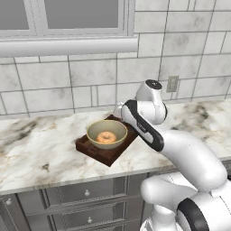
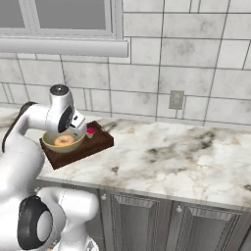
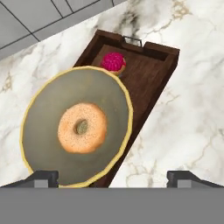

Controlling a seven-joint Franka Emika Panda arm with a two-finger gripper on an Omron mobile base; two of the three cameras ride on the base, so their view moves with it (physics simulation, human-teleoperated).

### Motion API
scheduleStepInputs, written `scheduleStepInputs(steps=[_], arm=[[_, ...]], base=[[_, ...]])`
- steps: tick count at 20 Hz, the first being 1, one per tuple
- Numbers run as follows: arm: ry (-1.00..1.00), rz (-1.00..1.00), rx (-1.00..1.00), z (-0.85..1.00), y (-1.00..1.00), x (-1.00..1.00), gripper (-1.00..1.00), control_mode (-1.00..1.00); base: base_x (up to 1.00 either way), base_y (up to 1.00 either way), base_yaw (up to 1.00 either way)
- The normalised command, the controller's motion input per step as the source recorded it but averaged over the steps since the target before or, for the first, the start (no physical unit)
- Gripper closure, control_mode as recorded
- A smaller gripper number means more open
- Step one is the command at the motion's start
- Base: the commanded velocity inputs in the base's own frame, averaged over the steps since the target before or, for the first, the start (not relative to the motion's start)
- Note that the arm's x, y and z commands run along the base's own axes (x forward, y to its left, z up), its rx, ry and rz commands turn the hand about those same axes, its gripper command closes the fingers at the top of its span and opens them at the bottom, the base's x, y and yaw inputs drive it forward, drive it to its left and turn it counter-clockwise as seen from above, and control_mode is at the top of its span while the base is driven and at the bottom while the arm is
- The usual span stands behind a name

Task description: Place the bowl with donut and the cupcake onto the tray.

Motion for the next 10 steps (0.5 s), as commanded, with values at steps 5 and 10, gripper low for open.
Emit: scheduleStepInputs(steps=[5,10], arm=[[-0.05,0.01,-0.12,0.19,0.00,-0.60,-1.00,-1.00],[-0.04,0.02,-0.09,0.07,-0.05,-0.55,-1.00,-1.00]], base=[[0.00,0.00,0.00],[0.00,0.00,0.00]])
